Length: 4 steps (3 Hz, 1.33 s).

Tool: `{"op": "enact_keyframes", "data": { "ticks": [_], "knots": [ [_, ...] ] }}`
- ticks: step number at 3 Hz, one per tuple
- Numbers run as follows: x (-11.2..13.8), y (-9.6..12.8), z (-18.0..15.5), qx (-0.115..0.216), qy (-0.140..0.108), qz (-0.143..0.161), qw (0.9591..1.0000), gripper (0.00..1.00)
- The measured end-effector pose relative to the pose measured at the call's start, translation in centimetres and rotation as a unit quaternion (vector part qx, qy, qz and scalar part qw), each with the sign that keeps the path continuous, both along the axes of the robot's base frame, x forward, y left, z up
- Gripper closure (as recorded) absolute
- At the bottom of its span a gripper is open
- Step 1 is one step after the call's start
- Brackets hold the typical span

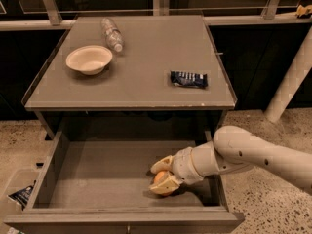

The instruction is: Place orange into top drawer

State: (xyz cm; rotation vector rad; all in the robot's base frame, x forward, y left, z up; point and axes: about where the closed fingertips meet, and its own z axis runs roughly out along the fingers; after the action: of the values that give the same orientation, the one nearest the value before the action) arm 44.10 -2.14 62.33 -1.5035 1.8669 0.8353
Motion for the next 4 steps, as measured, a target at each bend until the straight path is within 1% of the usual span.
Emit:
{"op": "enact_keyframes", "data": {
  "ticks": [1, 4],
  "knots": [
    [-0.04, 0.02, -0.06, 0.000, 0.001, 0.000, 1.0000, 0.82],
    [-0.05, 0.03, -0.07, 0.000, 0.001, 0.000, 1.0000, 0.12]
  ]
}}
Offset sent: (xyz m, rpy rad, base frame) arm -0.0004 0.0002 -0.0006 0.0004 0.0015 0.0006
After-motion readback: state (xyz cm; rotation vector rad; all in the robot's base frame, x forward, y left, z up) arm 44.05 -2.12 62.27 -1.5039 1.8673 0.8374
